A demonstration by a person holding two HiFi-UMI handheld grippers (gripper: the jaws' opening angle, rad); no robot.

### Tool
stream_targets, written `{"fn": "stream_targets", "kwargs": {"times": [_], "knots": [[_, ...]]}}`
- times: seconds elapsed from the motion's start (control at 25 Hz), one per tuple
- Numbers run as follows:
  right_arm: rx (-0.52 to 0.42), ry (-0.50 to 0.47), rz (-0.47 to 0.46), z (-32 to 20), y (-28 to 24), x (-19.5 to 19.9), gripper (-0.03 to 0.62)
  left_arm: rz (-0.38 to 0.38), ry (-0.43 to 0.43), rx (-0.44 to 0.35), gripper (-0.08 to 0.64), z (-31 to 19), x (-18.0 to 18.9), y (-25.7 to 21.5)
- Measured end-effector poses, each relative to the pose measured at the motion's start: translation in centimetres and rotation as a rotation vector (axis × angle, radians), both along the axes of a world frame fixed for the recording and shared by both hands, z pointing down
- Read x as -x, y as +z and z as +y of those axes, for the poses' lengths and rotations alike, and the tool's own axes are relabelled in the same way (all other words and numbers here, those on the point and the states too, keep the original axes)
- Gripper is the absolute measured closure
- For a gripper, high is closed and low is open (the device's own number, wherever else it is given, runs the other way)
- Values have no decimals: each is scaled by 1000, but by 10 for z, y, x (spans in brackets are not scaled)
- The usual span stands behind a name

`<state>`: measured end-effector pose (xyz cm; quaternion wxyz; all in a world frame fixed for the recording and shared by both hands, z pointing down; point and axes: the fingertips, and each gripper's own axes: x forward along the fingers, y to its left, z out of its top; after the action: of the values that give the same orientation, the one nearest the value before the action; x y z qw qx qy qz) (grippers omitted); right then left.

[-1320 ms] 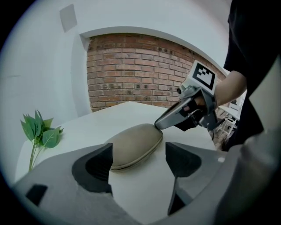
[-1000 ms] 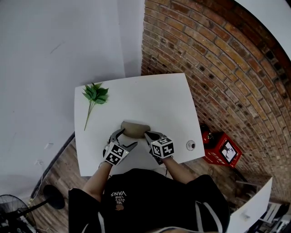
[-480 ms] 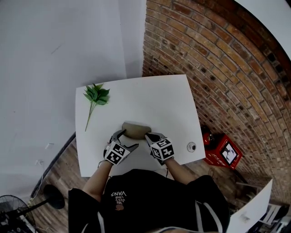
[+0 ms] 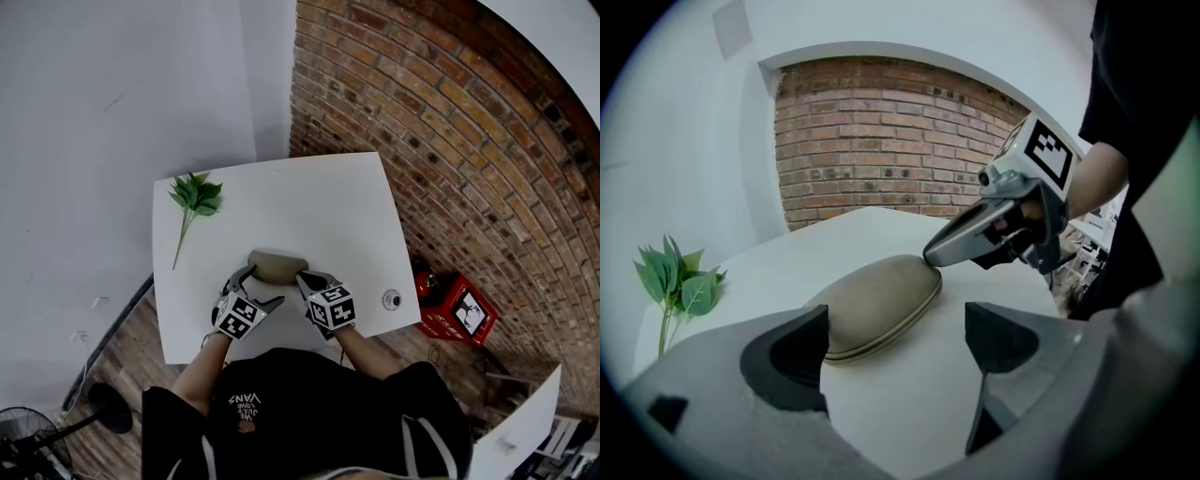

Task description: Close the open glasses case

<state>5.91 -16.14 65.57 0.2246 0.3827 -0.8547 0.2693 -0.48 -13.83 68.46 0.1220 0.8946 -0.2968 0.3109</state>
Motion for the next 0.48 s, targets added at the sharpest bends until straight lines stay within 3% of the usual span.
{"fn": "stream_targets", "kwargs": {"times": [0.48], "knots": [[-40,20,-5,4,-13,-7,588,44,-60,-42,107,-3,4,-24]]}}
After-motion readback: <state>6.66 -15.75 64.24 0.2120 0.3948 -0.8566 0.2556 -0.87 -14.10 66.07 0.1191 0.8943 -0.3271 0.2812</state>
